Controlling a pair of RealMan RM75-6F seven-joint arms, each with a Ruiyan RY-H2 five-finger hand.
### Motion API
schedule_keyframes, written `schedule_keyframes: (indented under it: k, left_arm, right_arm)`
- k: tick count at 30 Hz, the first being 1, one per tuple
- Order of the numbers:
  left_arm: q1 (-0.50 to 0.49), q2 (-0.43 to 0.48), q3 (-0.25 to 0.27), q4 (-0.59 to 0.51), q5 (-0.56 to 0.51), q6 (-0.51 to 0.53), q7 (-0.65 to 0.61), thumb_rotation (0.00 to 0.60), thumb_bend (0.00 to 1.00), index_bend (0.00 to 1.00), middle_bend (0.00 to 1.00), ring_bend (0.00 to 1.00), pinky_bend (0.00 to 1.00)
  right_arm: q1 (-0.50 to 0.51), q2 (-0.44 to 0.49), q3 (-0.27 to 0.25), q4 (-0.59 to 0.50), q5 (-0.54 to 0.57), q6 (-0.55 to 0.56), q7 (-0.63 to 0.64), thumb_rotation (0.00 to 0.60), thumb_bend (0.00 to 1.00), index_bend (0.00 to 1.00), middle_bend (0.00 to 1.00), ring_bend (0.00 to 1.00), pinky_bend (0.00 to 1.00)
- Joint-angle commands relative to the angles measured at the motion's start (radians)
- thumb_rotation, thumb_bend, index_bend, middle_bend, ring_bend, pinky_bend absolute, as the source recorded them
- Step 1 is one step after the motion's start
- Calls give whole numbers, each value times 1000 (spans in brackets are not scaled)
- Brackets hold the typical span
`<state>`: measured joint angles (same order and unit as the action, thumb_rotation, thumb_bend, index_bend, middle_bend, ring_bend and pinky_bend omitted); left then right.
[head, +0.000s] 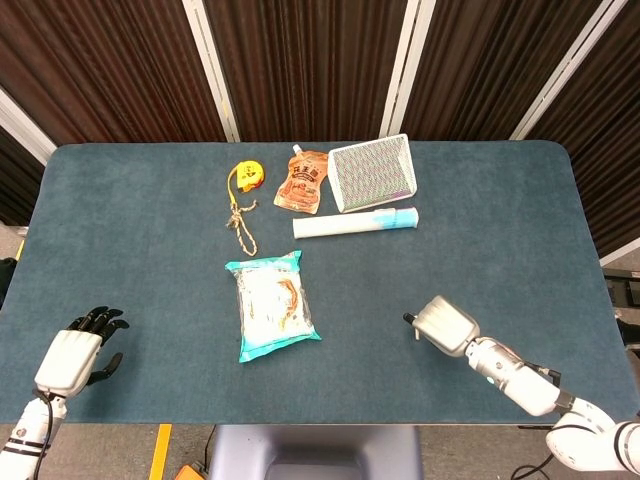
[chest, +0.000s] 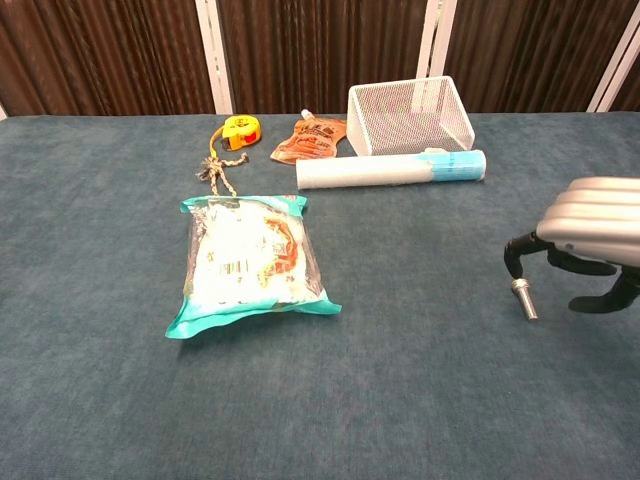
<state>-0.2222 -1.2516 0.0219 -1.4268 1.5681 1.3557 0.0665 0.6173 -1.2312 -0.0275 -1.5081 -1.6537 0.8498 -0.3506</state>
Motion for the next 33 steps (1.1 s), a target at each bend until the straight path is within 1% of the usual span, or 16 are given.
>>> schedule_keyframes:
  k: [1, 11, 33]
  left_arm:
    - [0, 0, -1, 0, -1, 0, 1, 600, 372, 336, 203, 155, 319]
    - [0, 0, 0, -2, -2, -1, 4, 600, 372, 338, 203, 155, 319]
    - [0, 2, -4, 1, -8, 0, -5, 600, 372, 341, 203, 155, 320]
  right_arm:
    - [10, -7, -10, 11, -5, -11, 0, 600, 369, 473, 962, 873, 1000]
    - [27, -37, -21, 59, -17, -9, -29, 600, 369, 476, 962, 872, 1000]
    - [65, -97, -39, 125, -13, -32, -31, 600, 369, 478, 962, 872, 1000]
